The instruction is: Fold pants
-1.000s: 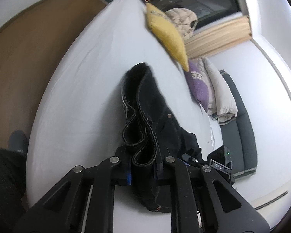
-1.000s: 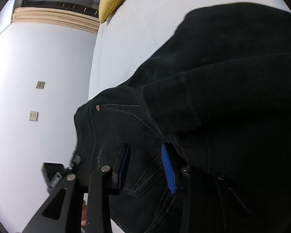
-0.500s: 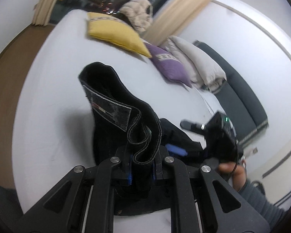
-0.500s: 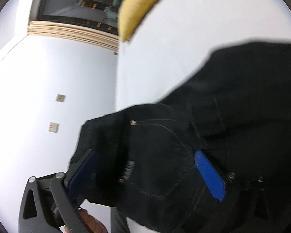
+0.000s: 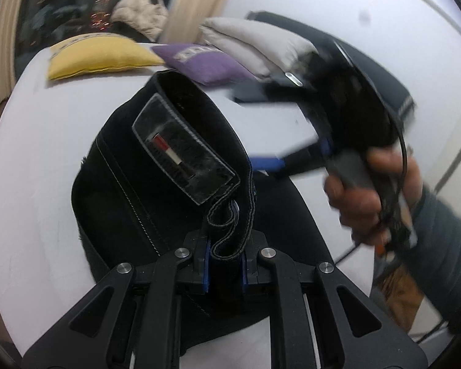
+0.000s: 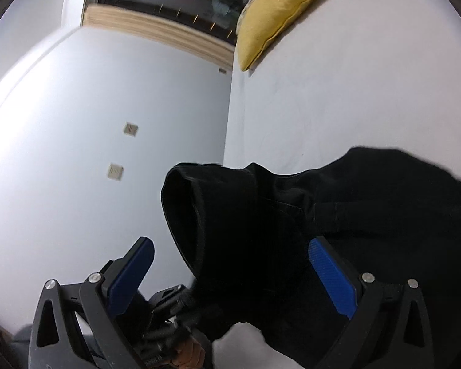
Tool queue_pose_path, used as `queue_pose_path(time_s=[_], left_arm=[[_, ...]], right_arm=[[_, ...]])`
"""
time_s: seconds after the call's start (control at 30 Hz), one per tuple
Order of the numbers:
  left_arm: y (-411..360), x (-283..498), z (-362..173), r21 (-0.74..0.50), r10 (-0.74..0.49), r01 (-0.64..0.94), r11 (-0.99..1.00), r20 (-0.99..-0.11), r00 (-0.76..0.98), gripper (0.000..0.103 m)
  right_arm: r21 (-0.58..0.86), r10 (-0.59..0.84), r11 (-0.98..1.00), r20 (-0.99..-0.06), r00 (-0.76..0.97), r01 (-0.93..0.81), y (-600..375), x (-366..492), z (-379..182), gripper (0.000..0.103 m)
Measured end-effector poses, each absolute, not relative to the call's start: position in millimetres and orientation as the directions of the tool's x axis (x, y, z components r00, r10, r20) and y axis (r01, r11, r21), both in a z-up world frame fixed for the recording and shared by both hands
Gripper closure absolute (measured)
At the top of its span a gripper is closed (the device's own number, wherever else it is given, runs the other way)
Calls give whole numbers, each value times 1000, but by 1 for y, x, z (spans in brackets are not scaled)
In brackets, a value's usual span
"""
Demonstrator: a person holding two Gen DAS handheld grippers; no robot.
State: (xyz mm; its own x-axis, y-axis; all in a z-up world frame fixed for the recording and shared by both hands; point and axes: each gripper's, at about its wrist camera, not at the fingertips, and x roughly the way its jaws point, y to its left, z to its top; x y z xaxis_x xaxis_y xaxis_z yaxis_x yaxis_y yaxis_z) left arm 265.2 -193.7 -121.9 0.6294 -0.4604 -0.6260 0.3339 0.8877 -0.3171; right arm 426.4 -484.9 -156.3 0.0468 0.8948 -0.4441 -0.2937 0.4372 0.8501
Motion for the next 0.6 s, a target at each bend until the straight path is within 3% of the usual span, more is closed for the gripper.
queue_pose_path(time_s=[0.13, 0.17, 0.2, 0.27, 0.33, 0.43, 0.6], left_arm=[[-233, 261, -130, -247, -451, 392, 886, -654, 607, 92], [-243, 260, -131, -232, -449, 405, 884, -661, 602, 92], [-252, 262, -132, -223, -449, 414, 882, -664, 598, 92], [-269, 259, -135, -200, -449, 439, 876, -673, 588, 92], [-286, 260, -138, -185, -449, 457, 870, -682, 578, 92], [-307, 261, -140, -188, -474, 492, 850, -681, 559, 92], [-357, 258, -138, -162, -504, 559, 813, -674, 539, 92]], right_arm=[[795, 853, 497, -521, 27, -347, -475, 427, -154, 0], [780, 838, 519, -544, 31, -349, -476, 426, -155, 5], [760, 817, 550, -575, 37, -347, -477, 426, -158, 13], [736, 790, 586, -611, 39, -340, -480, 426, -163, 54], [693, 749, 641, -659, 71, -331, -493, 424, -165, 70], [692, 745, 658, -656, 122, -297, -525, 418, -167, 79], [691, 738, 674, -649, 188, -260, -569, 414, -166, 82]])
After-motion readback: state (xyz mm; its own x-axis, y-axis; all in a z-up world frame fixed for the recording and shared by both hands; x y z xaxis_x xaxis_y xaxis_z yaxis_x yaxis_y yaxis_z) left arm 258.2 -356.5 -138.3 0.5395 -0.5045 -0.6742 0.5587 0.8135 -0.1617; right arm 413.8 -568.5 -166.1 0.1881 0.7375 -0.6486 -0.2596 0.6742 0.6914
